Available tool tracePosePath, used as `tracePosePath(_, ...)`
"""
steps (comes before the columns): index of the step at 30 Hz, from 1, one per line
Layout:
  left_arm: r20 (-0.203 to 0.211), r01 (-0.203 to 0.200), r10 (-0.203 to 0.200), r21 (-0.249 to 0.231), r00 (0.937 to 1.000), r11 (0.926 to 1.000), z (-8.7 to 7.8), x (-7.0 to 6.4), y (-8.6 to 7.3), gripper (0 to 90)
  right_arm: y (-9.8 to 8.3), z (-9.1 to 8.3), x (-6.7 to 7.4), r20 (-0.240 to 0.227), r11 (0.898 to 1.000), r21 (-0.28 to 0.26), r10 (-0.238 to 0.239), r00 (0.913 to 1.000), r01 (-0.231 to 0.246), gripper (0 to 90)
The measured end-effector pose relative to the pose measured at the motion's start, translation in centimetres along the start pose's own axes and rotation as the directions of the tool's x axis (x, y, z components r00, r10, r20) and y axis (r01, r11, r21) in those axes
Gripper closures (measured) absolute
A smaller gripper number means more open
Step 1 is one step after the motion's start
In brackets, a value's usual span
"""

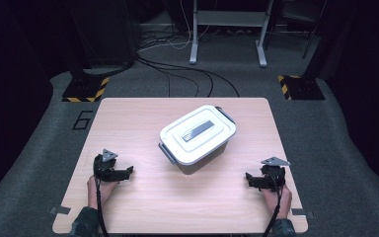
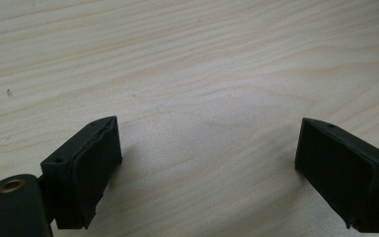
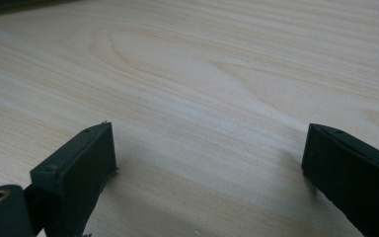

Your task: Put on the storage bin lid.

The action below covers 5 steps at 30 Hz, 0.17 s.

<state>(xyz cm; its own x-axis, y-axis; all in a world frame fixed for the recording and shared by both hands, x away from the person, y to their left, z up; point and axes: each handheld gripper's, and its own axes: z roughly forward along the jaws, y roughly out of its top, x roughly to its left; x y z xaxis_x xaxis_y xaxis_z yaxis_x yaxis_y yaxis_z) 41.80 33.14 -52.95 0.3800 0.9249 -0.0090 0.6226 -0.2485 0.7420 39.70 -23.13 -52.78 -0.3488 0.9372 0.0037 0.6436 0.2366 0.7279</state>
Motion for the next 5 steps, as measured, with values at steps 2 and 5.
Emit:
tracePosePath(2, -0.004, 0.0, 0.0, 0.002, 1.0, 1.0, 0.0, -0.04, 0.01, 10.3, 0.0, 0.0, -0.01, -0.002, 1.0, 0.001, -0.002, 1.0, 0.002, 5.7)
tracePosePath(5, -0.005, -0.002, 0.002, 0.008, 1.0, 1.0, -0.04, -0.05, 0.03, 10.2, 0.0, 0.0, 0.0, -0.001, 1.0, 0.0, -0.001, 1.0, 0.001, 5.6)
